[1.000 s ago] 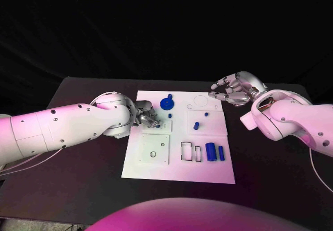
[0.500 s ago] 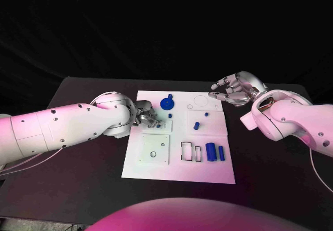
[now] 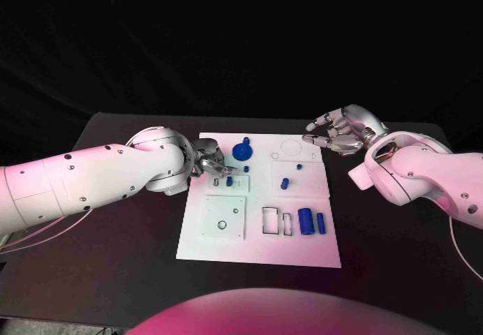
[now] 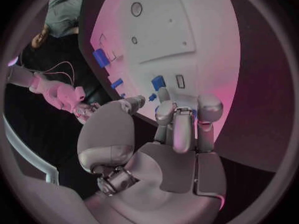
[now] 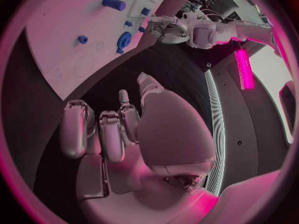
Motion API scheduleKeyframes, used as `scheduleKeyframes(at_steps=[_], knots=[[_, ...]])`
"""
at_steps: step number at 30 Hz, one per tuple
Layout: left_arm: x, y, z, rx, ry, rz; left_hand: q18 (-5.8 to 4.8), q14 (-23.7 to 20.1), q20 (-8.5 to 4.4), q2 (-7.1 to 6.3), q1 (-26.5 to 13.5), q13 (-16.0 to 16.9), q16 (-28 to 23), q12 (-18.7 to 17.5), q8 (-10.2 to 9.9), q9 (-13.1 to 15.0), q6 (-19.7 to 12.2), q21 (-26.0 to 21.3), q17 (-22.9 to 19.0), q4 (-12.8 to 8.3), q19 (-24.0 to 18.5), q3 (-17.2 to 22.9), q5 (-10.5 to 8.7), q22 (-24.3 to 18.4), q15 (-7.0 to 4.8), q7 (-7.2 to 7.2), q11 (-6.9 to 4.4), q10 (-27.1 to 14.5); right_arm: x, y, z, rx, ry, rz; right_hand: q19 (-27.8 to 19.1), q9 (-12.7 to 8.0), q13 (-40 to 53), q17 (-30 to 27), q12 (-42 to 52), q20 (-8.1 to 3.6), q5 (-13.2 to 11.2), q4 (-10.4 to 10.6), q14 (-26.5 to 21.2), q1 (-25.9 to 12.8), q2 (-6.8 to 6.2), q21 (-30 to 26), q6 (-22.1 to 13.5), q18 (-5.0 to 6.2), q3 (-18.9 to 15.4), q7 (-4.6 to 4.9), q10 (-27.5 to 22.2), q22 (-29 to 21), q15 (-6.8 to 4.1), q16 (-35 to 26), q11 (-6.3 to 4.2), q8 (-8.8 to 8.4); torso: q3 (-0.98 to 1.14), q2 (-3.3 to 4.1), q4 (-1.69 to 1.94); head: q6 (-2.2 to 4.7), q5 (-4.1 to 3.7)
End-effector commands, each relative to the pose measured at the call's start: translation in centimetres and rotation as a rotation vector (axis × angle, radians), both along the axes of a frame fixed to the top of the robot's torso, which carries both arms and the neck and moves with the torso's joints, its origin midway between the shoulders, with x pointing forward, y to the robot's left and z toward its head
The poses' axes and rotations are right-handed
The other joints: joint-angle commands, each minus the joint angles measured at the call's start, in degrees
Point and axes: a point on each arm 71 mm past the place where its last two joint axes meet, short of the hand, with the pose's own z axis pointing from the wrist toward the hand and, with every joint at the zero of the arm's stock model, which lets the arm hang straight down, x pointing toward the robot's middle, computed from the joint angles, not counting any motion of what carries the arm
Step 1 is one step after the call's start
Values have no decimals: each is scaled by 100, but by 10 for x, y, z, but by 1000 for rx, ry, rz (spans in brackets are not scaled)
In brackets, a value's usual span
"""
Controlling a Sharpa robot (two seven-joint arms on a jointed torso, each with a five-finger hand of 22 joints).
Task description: Assemble the parts on the task board
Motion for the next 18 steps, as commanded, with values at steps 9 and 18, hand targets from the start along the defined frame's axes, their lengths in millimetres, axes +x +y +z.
scheduleKeyframes(at_steps=[9,18], knots=[[34,21,53,-27,29,25,-18,216,135,49,432,-478,-72,-310,-606,-354,-522,-254,108,20,-298,-338,36,-436,190,268,247,-468,1,0,-1,-9,-2,10,-55,6,178,735,-14,1,-5,5,417,-67,9,-26,-32,73,9,-1,-35,401,-54,-27,-11,35,9,7,-3,57,16],[58,32,51,84,57,25,-7,189,165,78,491,-594,-101,-377,-684,-429,-534,-289,51,24,-341,-380,34,-491,227,307,286,-575,1,2,-1,-9,-2,13,-51,7,180,738,-12,1,-4,1,418,-94,11,-25,-39,72,7,-3,-33,404,-55,-27,-12,47,-8,18,12,77,23]])
